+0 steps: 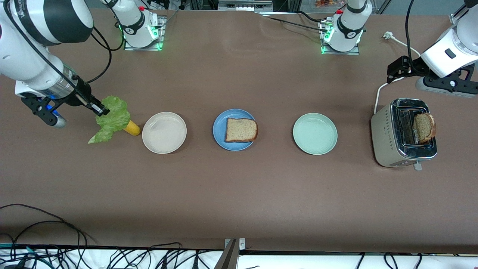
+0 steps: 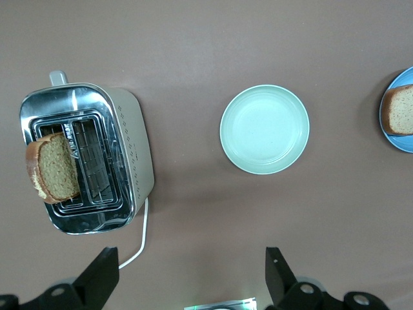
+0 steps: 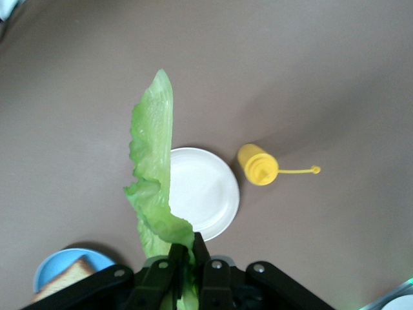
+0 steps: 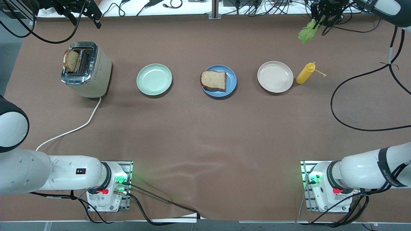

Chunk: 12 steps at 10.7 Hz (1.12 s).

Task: Make sandwich in blue plate with both arms
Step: 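Grasp the lettuce leaf with the right gripper and lift it, then carry the lettuce with the right gripper over the blue plate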

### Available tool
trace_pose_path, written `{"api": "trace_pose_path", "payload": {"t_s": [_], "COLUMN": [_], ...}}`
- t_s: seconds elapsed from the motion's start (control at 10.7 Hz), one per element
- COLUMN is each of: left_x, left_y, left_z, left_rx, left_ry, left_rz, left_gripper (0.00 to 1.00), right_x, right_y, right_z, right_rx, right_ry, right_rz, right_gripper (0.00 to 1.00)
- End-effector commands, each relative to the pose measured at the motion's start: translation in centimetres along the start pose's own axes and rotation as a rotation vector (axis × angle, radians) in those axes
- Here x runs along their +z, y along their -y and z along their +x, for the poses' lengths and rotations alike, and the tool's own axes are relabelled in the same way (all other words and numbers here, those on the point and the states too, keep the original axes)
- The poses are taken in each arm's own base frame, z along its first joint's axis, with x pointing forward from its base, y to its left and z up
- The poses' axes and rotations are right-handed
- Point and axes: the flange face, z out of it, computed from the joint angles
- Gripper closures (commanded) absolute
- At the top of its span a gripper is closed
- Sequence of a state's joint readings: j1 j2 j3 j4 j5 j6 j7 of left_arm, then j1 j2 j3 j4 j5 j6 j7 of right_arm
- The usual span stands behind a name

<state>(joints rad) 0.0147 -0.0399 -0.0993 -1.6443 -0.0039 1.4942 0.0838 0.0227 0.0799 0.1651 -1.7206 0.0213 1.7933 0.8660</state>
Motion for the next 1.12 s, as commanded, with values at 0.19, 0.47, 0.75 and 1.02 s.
{"api": "trace_pose_path", "payload": {"t_s": [0.19, 0.47, 0.75, 1.02], "left_x": [-0.8, -0.3, -0.3, -0.4], "left_y": [0.1, 0.0, 0.2, 0.1], "left_z": [-0.2, 0.3, 0.3, 0.4], "left_rx": [0.011, 0.008, 0.003, 0.003], "left_ry": [-0.029, -0.026, -0.025, -0.032], "left_rz": [-0.017, -0.016, -0.018, -0.016], "left_gripper": [0.0, 0.0, 0.0, 0.0], "right_x": [-1.9, -0.5, 3.9, 6.8], "right_y": [4.6, 10.9, 16.4, 19.2], "right_z": [-4.7, -11.3, -17.2, -20.1], "right_rx": [0.189, 0.238, 0.279, 0.315], "right_ry": [0.039, 0.054, 0.041, 0.069], "right_rz": [0.069, 0.144, 0.182, 0.231], "right_gripper": [1.0, 1.0, 1.0, 1.0]}}
